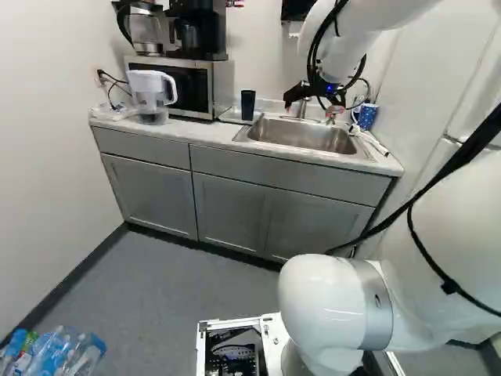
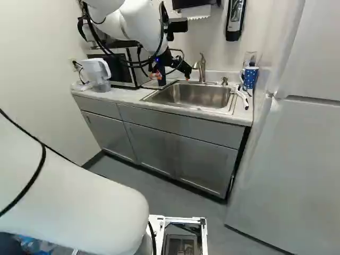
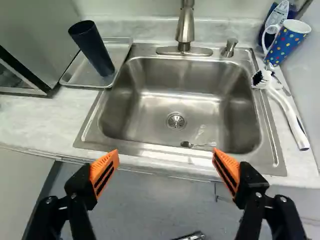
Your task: Rinse the cup and place it in the tray
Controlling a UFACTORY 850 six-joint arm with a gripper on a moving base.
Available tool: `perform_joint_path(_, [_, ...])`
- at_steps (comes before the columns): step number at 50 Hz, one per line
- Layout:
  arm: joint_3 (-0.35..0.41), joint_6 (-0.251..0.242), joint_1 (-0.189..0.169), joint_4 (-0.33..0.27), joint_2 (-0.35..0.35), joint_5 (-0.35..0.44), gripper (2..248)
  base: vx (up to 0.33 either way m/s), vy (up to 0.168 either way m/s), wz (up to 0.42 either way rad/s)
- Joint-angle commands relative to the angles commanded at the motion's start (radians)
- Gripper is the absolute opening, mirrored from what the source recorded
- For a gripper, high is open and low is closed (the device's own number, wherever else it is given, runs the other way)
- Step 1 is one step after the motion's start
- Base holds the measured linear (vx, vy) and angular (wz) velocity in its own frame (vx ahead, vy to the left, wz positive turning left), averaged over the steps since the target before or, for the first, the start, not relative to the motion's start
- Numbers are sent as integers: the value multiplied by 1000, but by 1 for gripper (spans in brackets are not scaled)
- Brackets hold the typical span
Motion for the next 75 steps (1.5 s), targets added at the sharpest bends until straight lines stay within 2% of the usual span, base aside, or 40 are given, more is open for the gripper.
perform_joint_path(75, [0,0,0,0,0,0,247,-101,0,10])
